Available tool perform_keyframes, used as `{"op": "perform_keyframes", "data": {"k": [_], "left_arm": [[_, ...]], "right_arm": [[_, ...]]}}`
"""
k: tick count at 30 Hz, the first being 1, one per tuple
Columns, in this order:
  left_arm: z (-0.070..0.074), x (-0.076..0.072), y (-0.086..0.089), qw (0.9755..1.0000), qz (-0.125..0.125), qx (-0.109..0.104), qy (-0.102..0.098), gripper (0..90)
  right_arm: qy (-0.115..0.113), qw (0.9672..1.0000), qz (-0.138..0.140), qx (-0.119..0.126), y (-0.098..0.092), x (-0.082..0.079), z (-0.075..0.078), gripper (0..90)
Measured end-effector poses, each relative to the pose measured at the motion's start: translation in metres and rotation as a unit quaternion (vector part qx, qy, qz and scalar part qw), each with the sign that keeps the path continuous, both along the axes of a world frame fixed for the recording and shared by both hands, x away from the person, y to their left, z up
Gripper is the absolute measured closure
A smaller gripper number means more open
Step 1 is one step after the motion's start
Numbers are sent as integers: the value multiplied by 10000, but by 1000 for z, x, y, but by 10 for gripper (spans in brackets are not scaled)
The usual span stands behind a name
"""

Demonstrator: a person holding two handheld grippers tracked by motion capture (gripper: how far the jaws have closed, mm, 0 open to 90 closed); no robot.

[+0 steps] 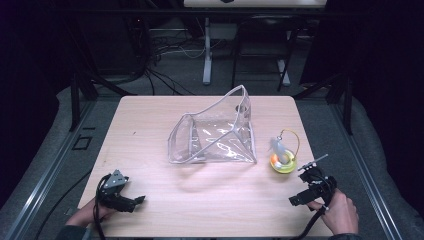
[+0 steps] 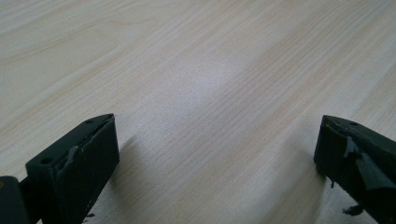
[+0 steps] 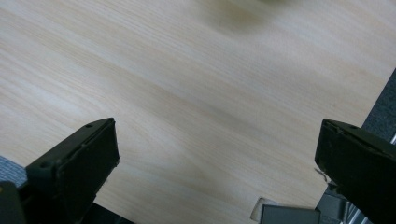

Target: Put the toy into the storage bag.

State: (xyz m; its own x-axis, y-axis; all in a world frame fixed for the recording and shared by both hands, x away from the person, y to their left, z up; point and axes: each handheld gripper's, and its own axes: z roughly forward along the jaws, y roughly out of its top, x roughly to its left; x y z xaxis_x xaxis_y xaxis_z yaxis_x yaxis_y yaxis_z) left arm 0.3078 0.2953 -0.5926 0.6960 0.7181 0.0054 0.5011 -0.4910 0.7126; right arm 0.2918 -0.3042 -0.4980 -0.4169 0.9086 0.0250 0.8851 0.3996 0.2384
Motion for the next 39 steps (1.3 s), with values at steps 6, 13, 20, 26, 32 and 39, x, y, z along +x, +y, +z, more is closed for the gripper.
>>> {"op": "perform_keyframes", "data": {"k": [6, 13, 20, 26, 32, 39], "left_arm": [[0, 0, 0, 10000, -1, 0, -1, 2], [0, 0, 0, 10000, -5, -1, -1, 2], [0, 0, 0, 10000, -5, -2, -1, 2], [0, 0, 0, 10000, -18, 2, 3, 1], [0, 0, 0, 10000, -18, 1, 2, 1], [0, 0, 0, 10000, -16, -2, 2, 2]], "right_arm": [[-13, 10000, 41, 2, 0, 9, 12, 0], [57, 9999, 125, -65, 0, 21, 27, 0], [-42, 9999, 65, 88, -2, 33, 48, 0], [-81, 9999, 71, 34, -1, 44, 62, 0], [-257, 9996, 82, -76, 3, 54, 77, 0], [-356, 9990, 128, -244, 9, 63, 91, 54]]}}
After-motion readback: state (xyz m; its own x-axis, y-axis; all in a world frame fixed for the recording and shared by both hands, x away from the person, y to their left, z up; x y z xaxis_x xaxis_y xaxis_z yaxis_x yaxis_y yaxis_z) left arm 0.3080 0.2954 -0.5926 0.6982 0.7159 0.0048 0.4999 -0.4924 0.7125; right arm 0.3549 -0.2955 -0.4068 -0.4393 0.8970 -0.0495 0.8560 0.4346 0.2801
